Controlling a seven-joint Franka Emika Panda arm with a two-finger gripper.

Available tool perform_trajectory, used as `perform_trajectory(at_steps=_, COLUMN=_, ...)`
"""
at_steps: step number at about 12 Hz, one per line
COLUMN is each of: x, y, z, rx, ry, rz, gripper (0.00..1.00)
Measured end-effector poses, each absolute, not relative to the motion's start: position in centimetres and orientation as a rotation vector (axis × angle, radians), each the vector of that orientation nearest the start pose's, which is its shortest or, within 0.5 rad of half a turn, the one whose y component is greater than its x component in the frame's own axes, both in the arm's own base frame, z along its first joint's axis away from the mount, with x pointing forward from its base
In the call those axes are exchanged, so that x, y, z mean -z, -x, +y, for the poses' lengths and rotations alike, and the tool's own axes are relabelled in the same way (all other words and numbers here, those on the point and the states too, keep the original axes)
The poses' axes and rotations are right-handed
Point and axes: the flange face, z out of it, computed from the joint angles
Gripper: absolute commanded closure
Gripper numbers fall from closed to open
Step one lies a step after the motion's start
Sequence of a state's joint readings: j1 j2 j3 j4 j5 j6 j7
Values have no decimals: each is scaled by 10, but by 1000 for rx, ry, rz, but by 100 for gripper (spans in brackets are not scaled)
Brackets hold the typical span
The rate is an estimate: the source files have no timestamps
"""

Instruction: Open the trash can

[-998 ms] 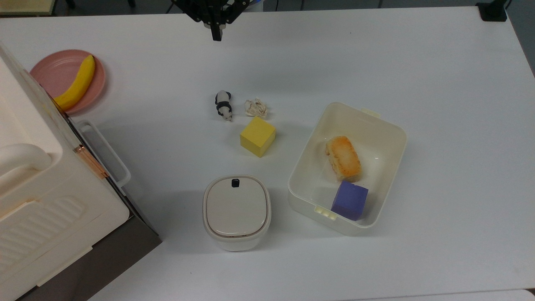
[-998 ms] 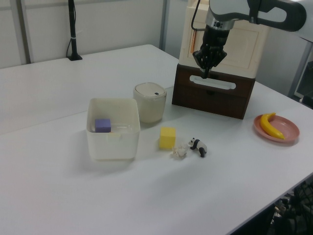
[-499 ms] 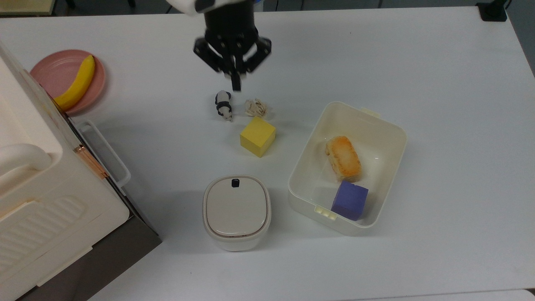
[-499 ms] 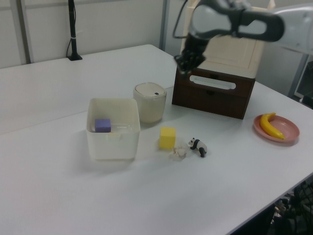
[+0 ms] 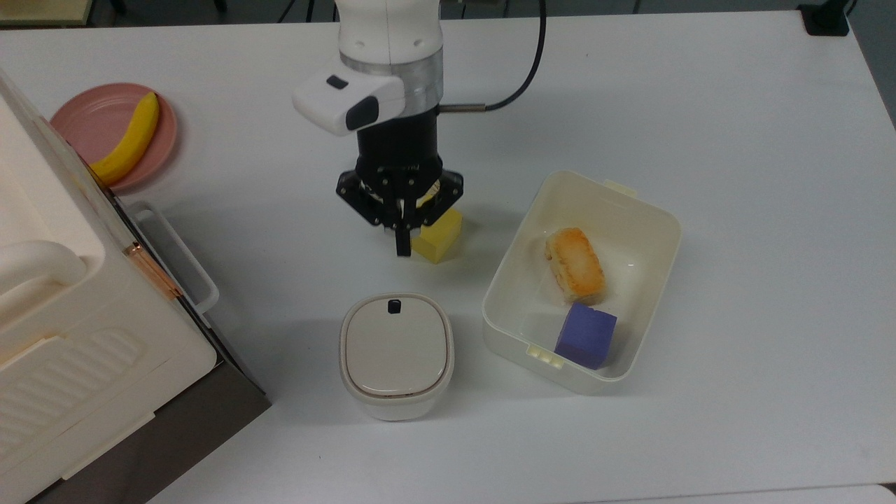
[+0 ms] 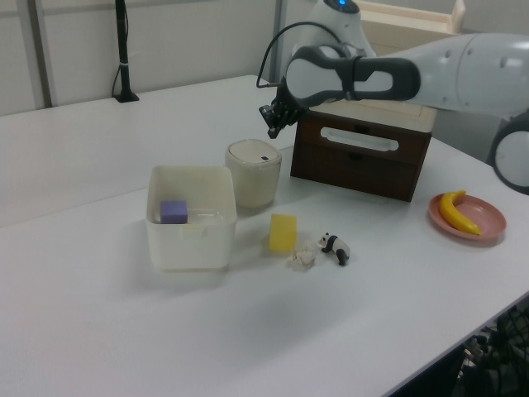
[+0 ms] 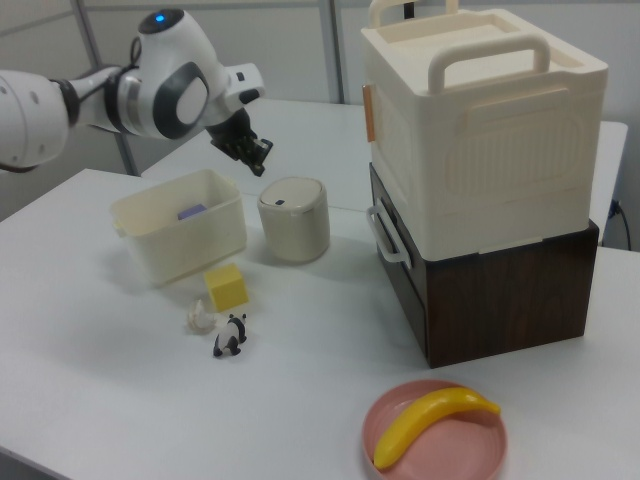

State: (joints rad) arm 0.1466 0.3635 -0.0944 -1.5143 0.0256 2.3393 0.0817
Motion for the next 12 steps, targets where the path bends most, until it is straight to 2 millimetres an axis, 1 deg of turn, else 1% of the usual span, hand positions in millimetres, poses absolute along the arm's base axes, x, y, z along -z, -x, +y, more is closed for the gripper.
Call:
perform_trajectory(at_steps=3, x=-481, y=-725, z=42, rx=781, ry=3041, rz=43, gripper=100)
perform_trajectory(at_steps=5, x=-460, y=-733, z=42, rx=787, ry=3076, rz=5, gripper=100)
perform_trajectory(at_steps=6, x=-454, y=-735, z=43, rx=781, ry=3085, rz=-4, gripper=100)
perform_trajectory(at_steps=8, x=-447, y=-736, z=43, rx=769, ry=3093, rz=-10, gripper=100)
perform_trajectory(at_steps=12, x=-441, y=-737, z=43, rx=757, ry=3098, rz=-12, gripper=100)
